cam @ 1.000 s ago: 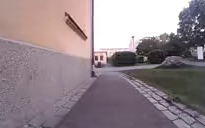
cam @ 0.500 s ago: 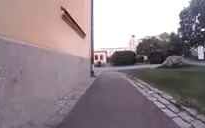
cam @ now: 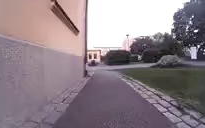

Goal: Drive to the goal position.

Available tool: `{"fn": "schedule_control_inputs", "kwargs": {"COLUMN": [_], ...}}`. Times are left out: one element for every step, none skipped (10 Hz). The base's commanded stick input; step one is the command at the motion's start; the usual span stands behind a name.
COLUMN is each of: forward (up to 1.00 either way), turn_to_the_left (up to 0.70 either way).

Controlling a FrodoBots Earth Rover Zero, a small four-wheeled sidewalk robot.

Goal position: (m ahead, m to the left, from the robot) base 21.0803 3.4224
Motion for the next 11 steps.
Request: {"fn": "schedule_control_inputs", "kwargs": {"forward": [0.5, 0.5, 0.5, 0.5, 0.5, 0.5, 0.5, 0.5, 0.5, 0.5, 0.5], "turn_to_the_left": [0.0, 0.0, 0.0, 0.0, 0.0, 0.0, 0.0, 0.0, 0.0, 0.0, 0.0]}}
